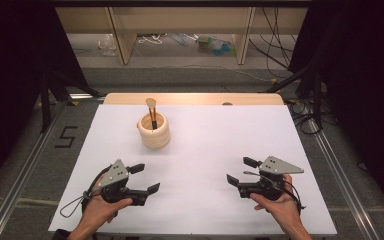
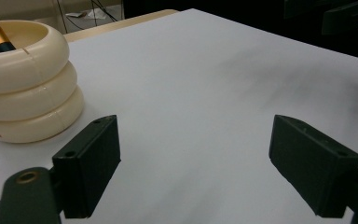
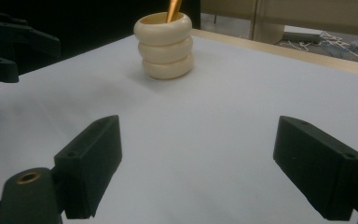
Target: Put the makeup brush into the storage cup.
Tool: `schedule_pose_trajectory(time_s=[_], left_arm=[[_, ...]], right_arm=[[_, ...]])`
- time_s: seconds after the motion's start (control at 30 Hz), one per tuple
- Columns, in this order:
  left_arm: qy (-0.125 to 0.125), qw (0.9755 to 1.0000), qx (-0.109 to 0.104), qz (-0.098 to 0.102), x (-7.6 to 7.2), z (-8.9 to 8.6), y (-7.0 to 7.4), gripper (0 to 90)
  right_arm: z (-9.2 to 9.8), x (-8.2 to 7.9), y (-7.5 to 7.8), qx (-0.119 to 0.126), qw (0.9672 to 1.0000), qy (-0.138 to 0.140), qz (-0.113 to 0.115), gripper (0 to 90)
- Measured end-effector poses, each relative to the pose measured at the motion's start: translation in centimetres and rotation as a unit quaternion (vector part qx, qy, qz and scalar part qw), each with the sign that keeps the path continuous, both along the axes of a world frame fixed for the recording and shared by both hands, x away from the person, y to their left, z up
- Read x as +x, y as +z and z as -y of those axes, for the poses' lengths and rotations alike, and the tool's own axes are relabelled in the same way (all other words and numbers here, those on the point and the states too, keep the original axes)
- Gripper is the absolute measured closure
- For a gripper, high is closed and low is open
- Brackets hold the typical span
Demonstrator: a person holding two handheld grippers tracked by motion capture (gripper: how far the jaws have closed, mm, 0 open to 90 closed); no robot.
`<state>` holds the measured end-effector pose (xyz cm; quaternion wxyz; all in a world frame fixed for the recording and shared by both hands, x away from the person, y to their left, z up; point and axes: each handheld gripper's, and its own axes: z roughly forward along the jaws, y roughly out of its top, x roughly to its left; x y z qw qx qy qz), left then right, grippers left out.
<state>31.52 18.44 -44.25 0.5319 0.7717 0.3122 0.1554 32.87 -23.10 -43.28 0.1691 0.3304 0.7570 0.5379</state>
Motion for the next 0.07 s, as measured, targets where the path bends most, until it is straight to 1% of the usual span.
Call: schedule_pose_trajectory(time_s=[0.07], left_arm=[[0.000,1.0000,0.000,0.000,0.01,0.00,0.00,16.4]], right_arm=[[0.00,-0.03,0.02,0.000,1.0000,-0.002,-0.001,16.3]])
